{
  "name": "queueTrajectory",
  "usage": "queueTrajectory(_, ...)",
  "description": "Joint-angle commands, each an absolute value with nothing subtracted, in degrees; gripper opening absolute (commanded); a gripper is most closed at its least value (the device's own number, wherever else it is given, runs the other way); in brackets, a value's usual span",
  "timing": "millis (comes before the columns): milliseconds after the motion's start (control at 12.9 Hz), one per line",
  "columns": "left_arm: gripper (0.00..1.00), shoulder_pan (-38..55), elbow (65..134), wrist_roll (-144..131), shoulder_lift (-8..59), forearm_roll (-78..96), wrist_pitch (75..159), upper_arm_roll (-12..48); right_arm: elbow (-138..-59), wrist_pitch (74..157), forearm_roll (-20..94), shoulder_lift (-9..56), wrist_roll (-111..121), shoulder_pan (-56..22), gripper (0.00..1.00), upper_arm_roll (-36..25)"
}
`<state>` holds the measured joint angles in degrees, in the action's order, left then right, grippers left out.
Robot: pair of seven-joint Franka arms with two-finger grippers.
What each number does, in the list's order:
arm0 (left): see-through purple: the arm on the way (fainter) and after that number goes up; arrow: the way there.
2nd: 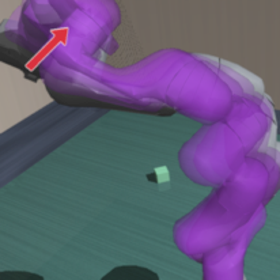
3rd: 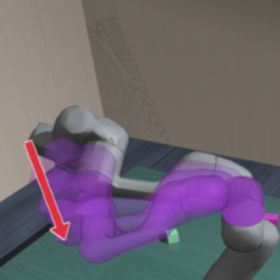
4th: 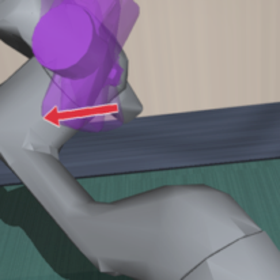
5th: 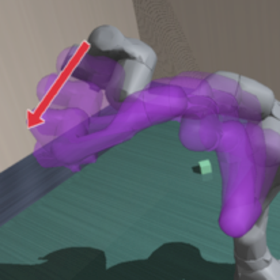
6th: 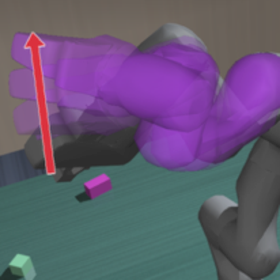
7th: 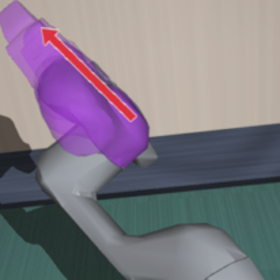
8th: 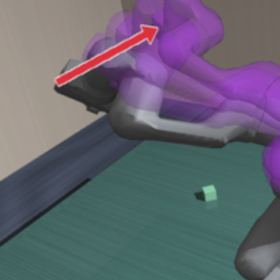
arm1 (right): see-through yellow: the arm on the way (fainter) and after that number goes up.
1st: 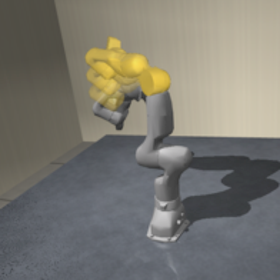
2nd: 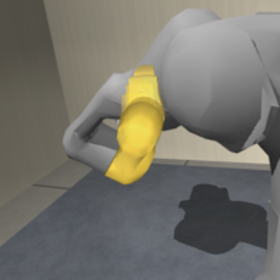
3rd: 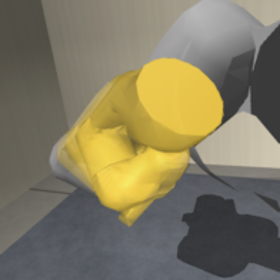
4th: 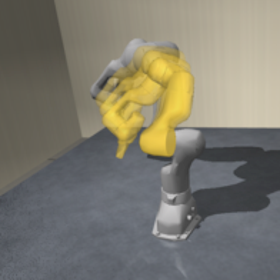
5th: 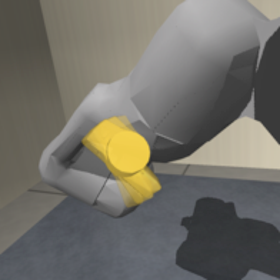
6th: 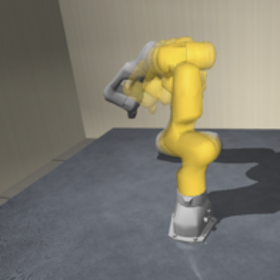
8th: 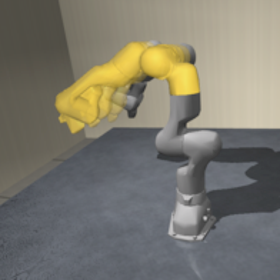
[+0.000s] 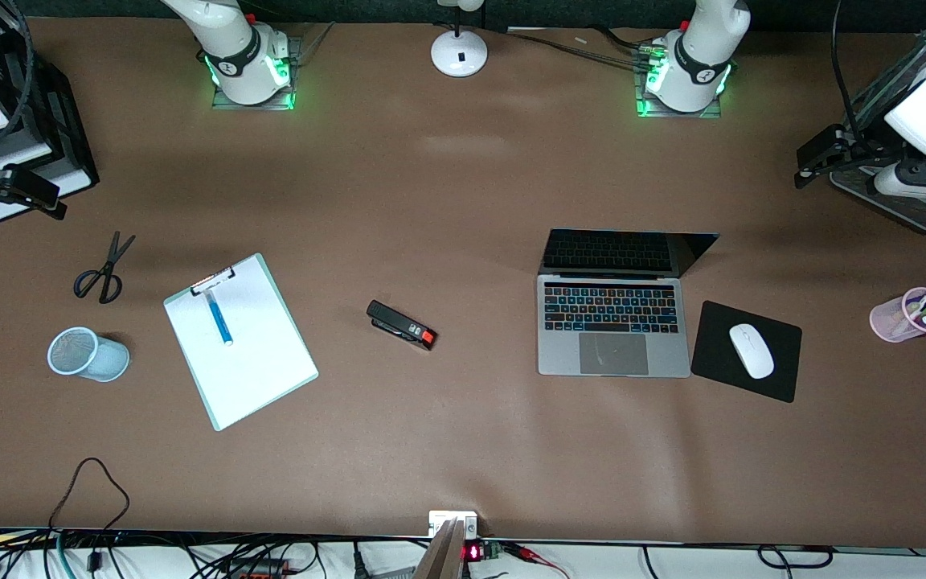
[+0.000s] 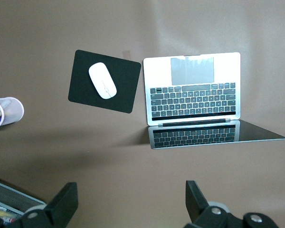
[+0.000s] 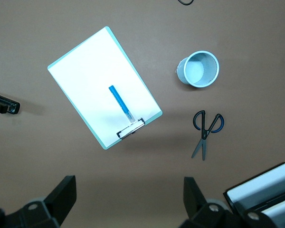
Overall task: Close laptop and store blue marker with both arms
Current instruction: 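Reach the right gripper to the blue marker while the left gripper reaches the laptop lid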
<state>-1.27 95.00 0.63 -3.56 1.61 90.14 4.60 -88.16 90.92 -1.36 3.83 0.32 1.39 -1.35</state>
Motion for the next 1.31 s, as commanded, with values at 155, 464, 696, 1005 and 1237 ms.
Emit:
queueTrajectory(155, 1.0, -1.41, 93.69, 0.97, -2.81, 2.37, 89.65, 4.66, -87.89, 90.7, -1.14, 3.6, 0.97, 1.67, 1.0, -0.88)
queueTrajectory(464, 1.0, -1.14, 93.69, 0.35, -1.41, 2.37, 89.74, 5.1, -87.89, 91.05, -1.23, 5.88, 0.09, 1.76, 1.0, -0.79)
queueTrajectory(696, 1.0, -0.35, 94.13, -2.27, 1.23, 2.37, 91.84, 5.36, -87.89, 92.46, 0.34, 9.65, 0.17, 2.11, 1.0, -0.88)
queueTrajectory(1005, 1.0, -0.26, 94.22, -3.78, 4.3, 2.37, 93.6, 6.85, -87.1, 94.73, 1.41, 14.4, 1.14, 0.62, 1.0, -0.7)
queueTrajectory(1237, 1.0, -0.26, 95.53, -3.87, 4.66, 2.29, 94.22, 7.12, -87.1, 97.19, 1.58, 16.52, 1.14, 0.27, 1.0, -0.7)
